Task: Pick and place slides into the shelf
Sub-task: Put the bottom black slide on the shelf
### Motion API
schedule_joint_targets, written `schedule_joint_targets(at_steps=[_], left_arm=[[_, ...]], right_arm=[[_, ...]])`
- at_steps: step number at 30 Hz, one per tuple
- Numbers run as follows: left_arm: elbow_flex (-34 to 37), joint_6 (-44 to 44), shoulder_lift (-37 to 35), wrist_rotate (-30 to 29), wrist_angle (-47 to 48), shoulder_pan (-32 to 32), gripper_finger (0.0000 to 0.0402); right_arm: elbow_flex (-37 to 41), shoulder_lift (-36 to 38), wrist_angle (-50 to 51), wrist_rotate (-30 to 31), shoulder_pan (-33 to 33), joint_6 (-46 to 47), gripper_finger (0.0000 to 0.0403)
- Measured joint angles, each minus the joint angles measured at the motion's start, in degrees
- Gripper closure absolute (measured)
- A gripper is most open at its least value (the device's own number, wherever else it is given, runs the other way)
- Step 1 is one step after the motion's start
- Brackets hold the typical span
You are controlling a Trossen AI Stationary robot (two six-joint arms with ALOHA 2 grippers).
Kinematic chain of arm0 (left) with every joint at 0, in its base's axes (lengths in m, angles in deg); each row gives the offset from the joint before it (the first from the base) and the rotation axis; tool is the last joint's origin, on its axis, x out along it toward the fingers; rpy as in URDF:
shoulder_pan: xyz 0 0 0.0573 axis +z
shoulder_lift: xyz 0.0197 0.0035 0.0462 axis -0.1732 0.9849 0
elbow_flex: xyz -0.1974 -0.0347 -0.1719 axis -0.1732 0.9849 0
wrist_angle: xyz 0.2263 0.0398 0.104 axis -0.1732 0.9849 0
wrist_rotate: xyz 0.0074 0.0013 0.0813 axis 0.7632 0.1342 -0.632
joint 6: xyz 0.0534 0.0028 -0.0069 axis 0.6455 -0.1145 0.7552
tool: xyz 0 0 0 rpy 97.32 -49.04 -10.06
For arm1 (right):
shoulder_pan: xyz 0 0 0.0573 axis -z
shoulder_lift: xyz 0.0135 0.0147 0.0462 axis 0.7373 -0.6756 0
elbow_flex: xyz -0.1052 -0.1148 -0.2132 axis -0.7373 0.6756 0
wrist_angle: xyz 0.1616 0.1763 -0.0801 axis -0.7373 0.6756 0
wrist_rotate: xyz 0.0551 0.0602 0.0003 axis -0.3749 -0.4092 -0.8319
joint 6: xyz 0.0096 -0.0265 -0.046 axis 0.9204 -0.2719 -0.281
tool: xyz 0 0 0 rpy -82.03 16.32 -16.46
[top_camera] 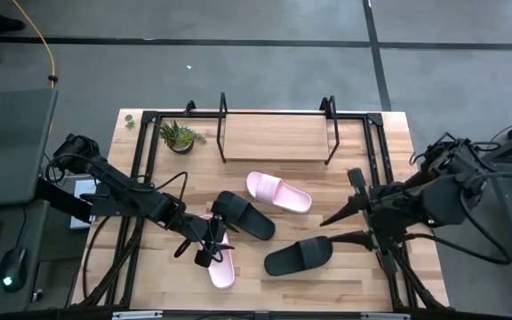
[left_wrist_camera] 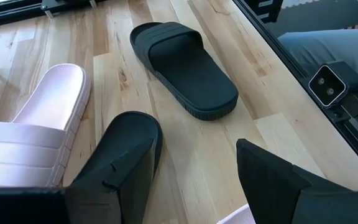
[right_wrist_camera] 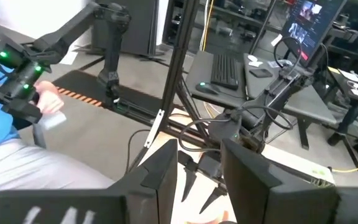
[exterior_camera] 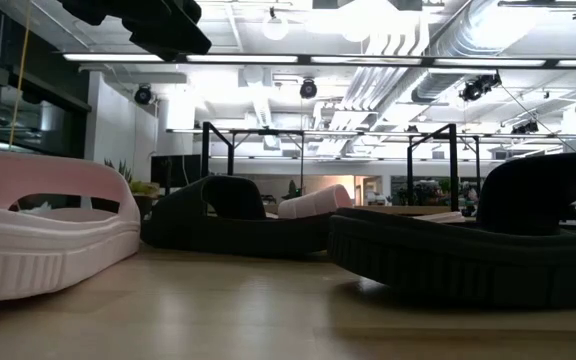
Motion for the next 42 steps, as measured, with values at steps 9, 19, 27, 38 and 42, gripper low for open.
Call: schedule_joint_targets(at_steps=[9, 19, 27, 38, 42], left_arm=[[0.0, 0.0, 0.0, 0.0, 0.0, 0.0, 0.0190], [0.0, 0.0, 0.0, 0.3, 0.2, 0.0, 0.0190], [0.0, 3.0, -0.1, -1.8, 0.5, 0.0, 0.0190], [0.0, 4.5, -7.0, -8.7, 2.7, 0.0, 0.0190], [0.0, 4.7, -9.8, -9.6, 3.1, 0.1, 0.0190]], right_arm=[[0.0, -0.4, -0.1, 3.1, 0.9, -1.7, 0.0288], [0.0, 11.9, 6.0, 5.1, 7.9, 4.0, 0.0288], [3.1, 19.3, 10.3, 6.2, 5.6, 4.3, 0.0288], [41.8, 41.0, -13.4, 6.6, 5.5, -0.6, 0.0288], [57.2, 50.0, -24.6, 6.9, 5.5, -0.6, 0.0288]])
